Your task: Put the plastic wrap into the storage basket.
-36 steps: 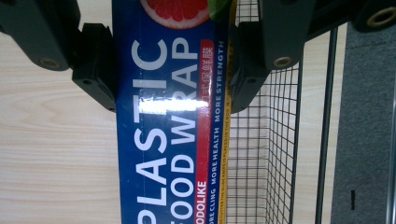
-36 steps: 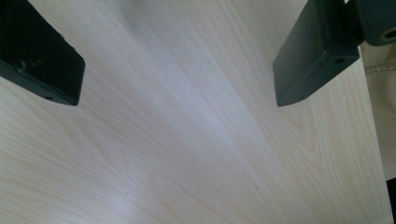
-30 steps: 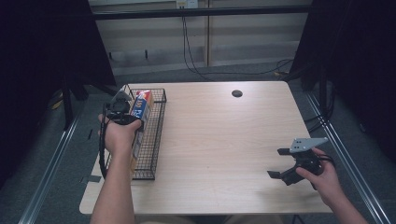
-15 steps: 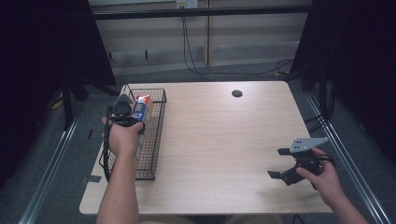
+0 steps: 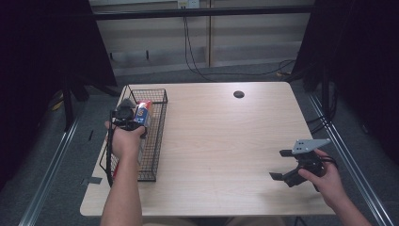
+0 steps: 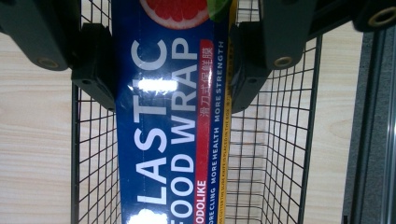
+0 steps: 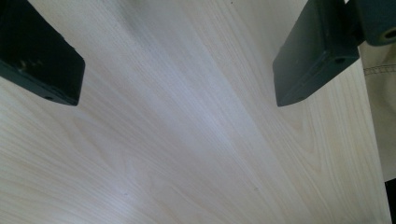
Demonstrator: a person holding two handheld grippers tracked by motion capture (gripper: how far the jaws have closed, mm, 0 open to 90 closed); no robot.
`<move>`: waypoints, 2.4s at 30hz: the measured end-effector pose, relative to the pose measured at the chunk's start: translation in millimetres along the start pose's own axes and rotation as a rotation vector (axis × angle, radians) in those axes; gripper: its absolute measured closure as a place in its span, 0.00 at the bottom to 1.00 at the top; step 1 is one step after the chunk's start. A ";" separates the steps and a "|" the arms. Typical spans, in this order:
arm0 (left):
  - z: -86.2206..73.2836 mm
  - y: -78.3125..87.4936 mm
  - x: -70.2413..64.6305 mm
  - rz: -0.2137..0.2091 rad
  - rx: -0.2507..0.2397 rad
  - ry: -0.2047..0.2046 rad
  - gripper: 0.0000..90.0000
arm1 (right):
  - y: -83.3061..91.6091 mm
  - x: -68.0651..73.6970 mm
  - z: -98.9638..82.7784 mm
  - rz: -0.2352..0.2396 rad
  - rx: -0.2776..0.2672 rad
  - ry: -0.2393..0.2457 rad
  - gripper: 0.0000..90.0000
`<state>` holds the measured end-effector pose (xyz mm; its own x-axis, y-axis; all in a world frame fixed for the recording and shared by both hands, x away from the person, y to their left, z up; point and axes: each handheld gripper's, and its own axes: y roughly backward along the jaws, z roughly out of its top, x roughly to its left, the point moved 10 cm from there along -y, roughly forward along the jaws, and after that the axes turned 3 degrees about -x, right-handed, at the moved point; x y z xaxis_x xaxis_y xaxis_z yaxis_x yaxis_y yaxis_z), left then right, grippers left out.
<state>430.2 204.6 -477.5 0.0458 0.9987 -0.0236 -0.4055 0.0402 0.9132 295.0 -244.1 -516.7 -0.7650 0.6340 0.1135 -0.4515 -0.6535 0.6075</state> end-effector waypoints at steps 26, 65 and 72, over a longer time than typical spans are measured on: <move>-1.4 -9.9 -1.0 0.016 0.019 -0.005 0.48 | -1.1 1.1 -1.2 0.005 0.009 0.000 0.02; -4.0 -15.0 -0.8 0.013 0.033 -0.005 0.45 | -2.0 1.8 -2.2 0.005 0.013 0.007 0.02; -1.4 -10.2 0.0 -0.011 0.012 0.014 0.40 | -1.5 1.3 -2.5 0.003 0.013 0.005 0.02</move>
<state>433.0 204.2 -487.4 0.0377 0.9985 -0.0392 -0.3939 0.0508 0.9178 293.5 -243.4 -519.4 -0.7688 0.6296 0.1117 -0.4428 -0.6502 0.6173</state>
